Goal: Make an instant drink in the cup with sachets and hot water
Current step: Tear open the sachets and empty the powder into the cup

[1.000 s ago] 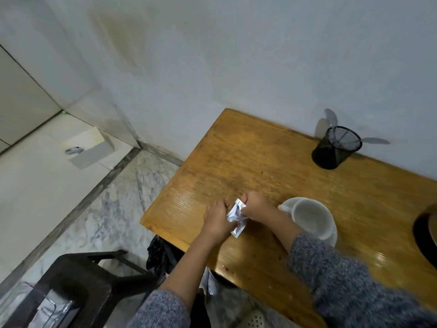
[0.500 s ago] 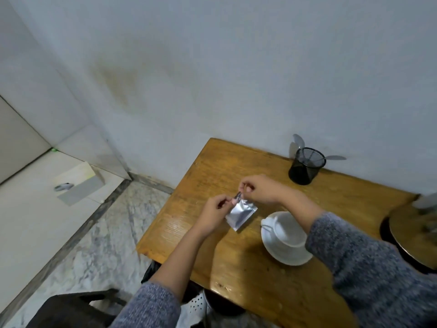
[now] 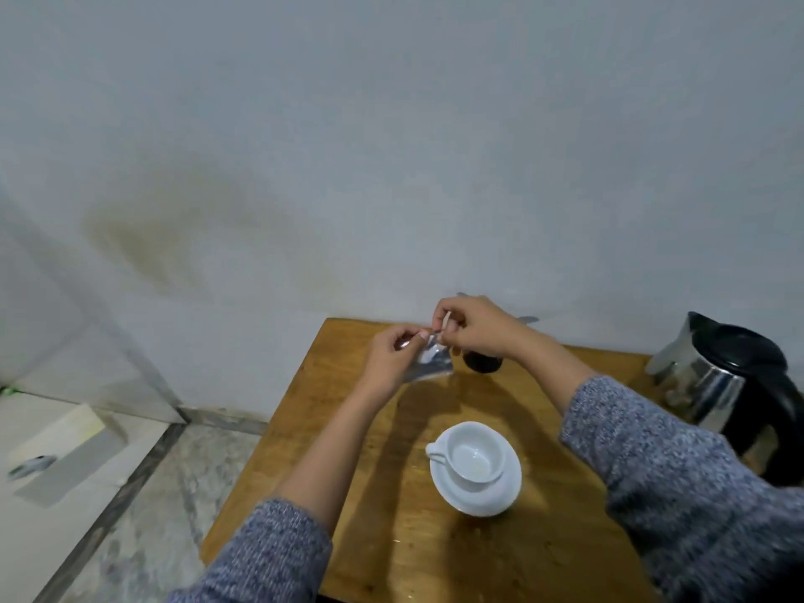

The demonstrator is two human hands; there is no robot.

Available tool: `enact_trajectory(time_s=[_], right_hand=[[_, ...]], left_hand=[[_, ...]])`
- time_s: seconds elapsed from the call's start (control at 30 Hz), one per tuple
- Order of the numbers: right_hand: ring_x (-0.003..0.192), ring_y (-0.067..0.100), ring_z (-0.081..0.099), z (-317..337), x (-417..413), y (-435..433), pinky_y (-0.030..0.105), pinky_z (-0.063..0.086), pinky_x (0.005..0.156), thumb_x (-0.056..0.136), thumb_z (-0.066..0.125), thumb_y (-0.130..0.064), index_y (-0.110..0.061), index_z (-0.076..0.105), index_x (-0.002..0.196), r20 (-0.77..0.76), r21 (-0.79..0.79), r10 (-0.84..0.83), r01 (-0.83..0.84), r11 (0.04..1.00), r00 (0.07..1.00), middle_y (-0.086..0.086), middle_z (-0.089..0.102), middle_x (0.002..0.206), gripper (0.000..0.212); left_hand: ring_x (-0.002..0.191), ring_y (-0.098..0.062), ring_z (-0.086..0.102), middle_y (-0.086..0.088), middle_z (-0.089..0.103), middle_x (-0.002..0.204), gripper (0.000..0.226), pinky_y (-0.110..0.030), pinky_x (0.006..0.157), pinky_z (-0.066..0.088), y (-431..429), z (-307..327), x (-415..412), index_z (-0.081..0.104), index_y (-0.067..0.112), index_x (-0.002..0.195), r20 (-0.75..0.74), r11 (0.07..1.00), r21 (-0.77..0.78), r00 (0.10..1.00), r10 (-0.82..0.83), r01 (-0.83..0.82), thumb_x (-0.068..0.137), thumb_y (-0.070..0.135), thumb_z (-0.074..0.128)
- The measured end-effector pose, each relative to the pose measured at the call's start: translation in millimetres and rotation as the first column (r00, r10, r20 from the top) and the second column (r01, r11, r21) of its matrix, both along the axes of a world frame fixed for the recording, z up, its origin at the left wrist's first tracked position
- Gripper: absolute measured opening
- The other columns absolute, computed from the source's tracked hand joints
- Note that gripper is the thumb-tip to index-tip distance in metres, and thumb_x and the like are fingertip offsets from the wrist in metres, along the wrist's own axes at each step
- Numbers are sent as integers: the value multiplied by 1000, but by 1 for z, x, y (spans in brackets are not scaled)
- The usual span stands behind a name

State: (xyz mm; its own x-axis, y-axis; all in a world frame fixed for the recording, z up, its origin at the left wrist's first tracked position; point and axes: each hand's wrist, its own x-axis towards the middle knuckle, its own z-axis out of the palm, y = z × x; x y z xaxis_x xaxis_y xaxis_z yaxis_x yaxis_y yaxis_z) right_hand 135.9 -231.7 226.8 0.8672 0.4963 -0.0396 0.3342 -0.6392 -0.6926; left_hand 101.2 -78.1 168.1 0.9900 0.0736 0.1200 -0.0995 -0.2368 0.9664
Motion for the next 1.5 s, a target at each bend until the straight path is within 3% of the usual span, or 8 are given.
enact_trajectory(time_s=[0.17,0.4,0.63,0.83,0.97,1.23,1.37,1.5], right_hand=[[59,12,58,6,-1,-11,21,45,59,83,66,-12,-17,62,78,52,50,-48,45,998,997,-3,62,65,8],[57,5,49,12,-1,-18,10,41,54,77,62,-6,-13,66,73,92,42,-118,115,992,989,-6,56,62,9],[53,4,48,15,-2,-17,4,38,48,77,65,-7,-15,66,73,96,-1,-83,83,997,992,-7,55,59,9],[74,25,58,13,-8,-10,36,48,66,80,64,-16,-15,71,76,253,-92,-20,45,995,967,-10,60,69,8],[79,14,48,8,-10,-5,33,43,68,83,60,-16,-14,74,87,386,-129,44,7,992,922,-2,63,78,14],[76,24,57,3,-17,5,32,44,47,77,58,-15,-15,73,80,635,-233,240,-114,966,735,2,67,72,16],[89,16,55,10,-15,4,36,47,61,86,58,-18,-21,71,88,498,-320,326,-179,930,804,-4,67,94,14],[74,7,47,11,-17,13,40,50,68,86,61,-18,-19,73,89,410,-289,354,-249,925,841,-4,69,93,13]], left_hand=[[67,5,54,-5,63,81,12,-6,63,41,-13,8,6,67,6,89,41,1000,-1,999,4,-4,88,13,57],[76,-12,54,-1,64,80,14,-20,70,41,-29,19,7,68,13,85,34,993,115,999,-7,3,88,15,55],[79,0,47,12,58,75,17,-10,87,28,-27,27,0,70,12,87,32,982,184,999,38,-44,87,21,57],[93,-17,58,16,65,67,17,-55,101,36,-16,25,2,65,40,60,-8,981,192,1000,-6,7,71,47,55],[89,-22,66,12,71,68,15,-56,102,38,-12,19,6,71,31,67,-53,999,51,998,-18,21,71,43,61],[68,-11,56,-4,62,70,11,-15,60,46,-8,21,5,66,4,77,-149,979,-174,986,76,-102,84,5,57],[64,-7,54,1,61,67,18,-13,58,46,3,19,9,62,10,71,-153,962,-184,972,177,-204,87,8,54],[50,-13,49,5,55,48,30,-16,42,40,12,19,12,56,12,57,-179,943,-207,958,224,-259,86,7,49]])
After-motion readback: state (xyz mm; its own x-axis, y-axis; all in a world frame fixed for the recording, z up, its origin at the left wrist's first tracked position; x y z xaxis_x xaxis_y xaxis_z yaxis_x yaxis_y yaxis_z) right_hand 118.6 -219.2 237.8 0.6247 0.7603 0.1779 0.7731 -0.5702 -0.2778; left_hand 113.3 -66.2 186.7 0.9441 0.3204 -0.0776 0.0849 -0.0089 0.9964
